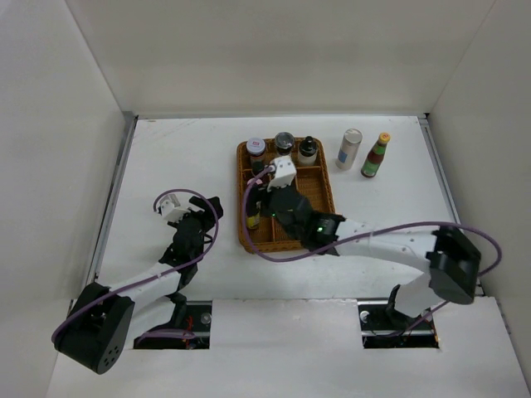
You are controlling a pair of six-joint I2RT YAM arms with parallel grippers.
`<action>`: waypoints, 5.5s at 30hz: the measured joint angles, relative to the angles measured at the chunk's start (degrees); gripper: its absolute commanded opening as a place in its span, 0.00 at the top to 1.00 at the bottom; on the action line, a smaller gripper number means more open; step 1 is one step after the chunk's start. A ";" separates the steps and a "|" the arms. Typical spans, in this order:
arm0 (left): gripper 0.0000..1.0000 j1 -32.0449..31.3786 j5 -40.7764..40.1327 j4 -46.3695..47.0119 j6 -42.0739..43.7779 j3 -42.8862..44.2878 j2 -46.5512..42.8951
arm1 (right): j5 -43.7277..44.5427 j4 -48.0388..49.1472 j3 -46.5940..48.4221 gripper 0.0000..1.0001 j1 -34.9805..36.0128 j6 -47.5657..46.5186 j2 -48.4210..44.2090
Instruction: Organize the condiment bottles
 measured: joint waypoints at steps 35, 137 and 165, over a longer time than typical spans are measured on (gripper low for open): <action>0.26 -0.39 1.09 0.11 -0.22 0.00 0.48 | -1.53 -14.19 19.54 0.09 -45.24 -4.37 18.14; 0.26 -0.39 2.82 2.19 -0.22 0.00 4.28 | -5.53 -13.11 12.22 0.69 -56.46 -7.69 9.92; 0.26 -0.39 3.06 2.25 -0.22 0.22 4.55 | -3.85 -9.84 4.66 0.70 -30.36 -10.80 -6.82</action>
